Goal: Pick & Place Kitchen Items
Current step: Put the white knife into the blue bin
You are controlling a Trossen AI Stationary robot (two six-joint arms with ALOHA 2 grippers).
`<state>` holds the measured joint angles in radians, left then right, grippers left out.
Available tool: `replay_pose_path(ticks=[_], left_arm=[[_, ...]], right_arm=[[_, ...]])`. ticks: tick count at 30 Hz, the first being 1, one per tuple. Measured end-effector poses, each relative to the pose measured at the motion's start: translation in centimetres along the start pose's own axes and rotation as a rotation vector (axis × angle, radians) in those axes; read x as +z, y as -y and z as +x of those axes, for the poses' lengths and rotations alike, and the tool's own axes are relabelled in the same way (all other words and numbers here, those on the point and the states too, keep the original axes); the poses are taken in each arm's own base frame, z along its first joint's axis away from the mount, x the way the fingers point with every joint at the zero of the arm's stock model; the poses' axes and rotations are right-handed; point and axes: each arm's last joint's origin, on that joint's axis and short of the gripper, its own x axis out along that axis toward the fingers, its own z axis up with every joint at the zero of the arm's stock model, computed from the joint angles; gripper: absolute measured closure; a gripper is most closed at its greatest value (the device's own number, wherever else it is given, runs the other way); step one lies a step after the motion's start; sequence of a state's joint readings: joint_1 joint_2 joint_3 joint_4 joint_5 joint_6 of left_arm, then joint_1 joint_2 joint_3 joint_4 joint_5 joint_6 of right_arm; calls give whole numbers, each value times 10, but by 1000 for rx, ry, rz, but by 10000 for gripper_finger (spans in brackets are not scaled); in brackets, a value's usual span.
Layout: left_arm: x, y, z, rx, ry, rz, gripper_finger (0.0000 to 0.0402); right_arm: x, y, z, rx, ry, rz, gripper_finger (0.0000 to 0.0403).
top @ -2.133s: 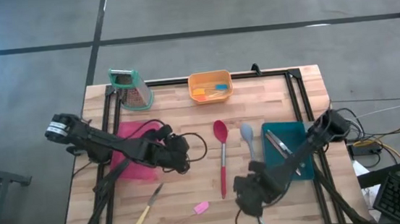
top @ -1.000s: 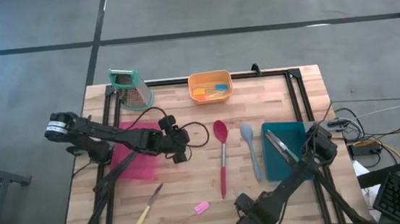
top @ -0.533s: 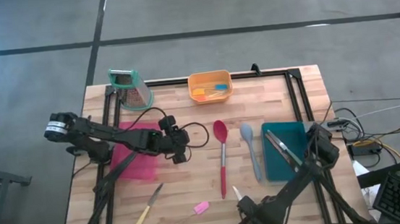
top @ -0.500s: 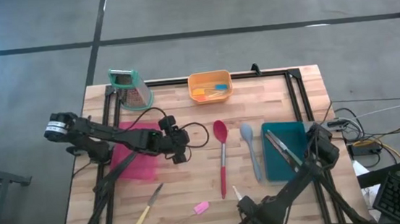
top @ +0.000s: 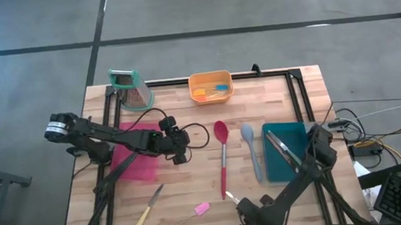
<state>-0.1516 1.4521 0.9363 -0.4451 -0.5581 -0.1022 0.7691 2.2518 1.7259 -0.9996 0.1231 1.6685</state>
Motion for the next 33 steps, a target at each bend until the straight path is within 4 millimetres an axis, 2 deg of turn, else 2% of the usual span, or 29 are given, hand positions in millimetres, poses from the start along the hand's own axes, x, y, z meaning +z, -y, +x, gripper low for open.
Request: replay_pose_path(ticks=[3,10,15,21,33], left_arm=[[0,0,0,0,0,-1,225],[0,0,0,0,0,-2,225],[0,0,0,0,0,-2,225],[-2,1,1,0,-3,0,225],[-3,1,1,3,-8,6,225]], right_arm=[[4,-3,-12,-23,61,-6,388],[9,-5,-61,-67,132,-24,390],[14,5,-95,-175,190,-23,390],[17,12,-112,-144,175,-66,390],[13,4,-116,-35,132,-149,390]])
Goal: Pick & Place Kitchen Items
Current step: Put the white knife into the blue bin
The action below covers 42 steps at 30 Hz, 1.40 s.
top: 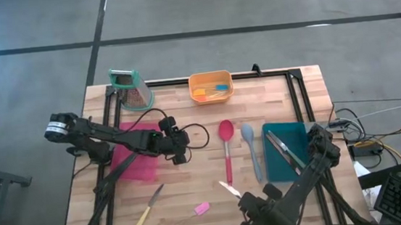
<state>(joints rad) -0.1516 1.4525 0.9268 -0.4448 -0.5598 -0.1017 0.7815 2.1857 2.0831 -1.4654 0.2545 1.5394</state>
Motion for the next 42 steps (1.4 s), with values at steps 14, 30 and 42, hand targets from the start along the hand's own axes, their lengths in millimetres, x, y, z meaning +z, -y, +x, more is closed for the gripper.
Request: replay_pose_path(ticks=[14,30,42], left_arm=[[-1,0,0,2,-5,3,225],[-6,1,2,4,-20,13,225],[-6,1,2,4,-20,14,225]], right_arm=[[2,12,2,-106,83,-22,390],[7,87,-10,-198,82,173,390],[-6,181,9,-270,-50,355,390]])
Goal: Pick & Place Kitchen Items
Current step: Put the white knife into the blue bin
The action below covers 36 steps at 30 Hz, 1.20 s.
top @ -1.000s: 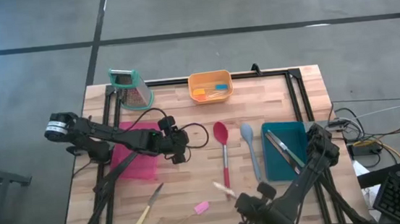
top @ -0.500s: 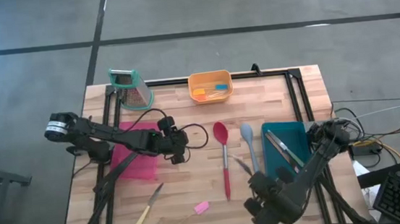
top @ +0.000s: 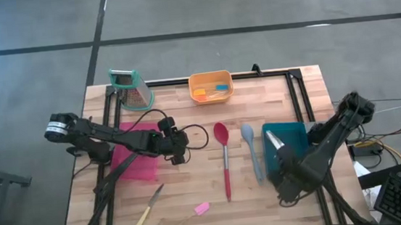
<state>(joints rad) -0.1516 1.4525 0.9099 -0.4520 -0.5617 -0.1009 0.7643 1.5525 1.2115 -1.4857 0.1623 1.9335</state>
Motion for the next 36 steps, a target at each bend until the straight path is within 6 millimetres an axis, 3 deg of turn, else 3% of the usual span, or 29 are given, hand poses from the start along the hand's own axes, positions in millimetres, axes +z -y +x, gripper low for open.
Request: replay_pose_path(ticks=[8,14,29,36], left_arm=[[1,0,0,0,8,-5,225],[2,0,0,0,13,-6,225],[3,0,0,-1,27,6,225],[3,0,0,-1,27,6,225]], right_arm=[[5,29,39,-28,-142,-14,390],[17,44,46,-20,-182,-14,390],[44,42,70,14,-221,-100,390],[47,42,81,21,-279,-111,390]])
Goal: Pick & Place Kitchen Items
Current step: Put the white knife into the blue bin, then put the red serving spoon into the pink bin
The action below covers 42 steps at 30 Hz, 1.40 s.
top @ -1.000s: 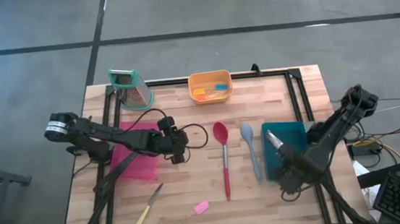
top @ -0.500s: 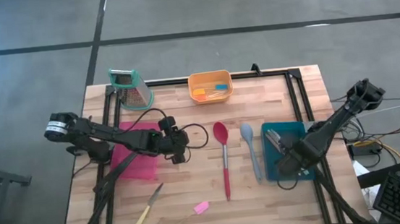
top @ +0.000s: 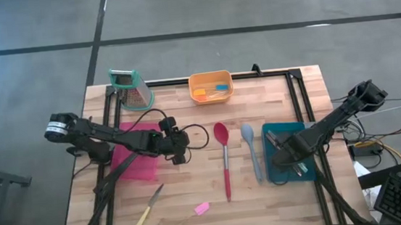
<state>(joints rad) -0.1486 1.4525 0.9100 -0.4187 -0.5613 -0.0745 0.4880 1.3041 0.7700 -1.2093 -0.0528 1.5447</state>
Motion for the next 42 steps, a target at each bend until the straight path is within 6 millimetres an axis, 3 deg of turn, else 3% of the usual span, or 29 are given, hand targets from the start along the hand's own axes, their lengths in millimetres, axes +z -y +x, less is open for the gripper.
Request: replay_pose_path(ticks=[18,34,42], left_arm=[[0,0,0,0,0,1,225],[0,0,0,0,0,0,225],[0,0,0,0,0,0,225]], right_arm=[[2,2,40,63,-7,6,384],[2,1,37,76,2,-6,238],[3,-8,10,116,70,-27,194]])
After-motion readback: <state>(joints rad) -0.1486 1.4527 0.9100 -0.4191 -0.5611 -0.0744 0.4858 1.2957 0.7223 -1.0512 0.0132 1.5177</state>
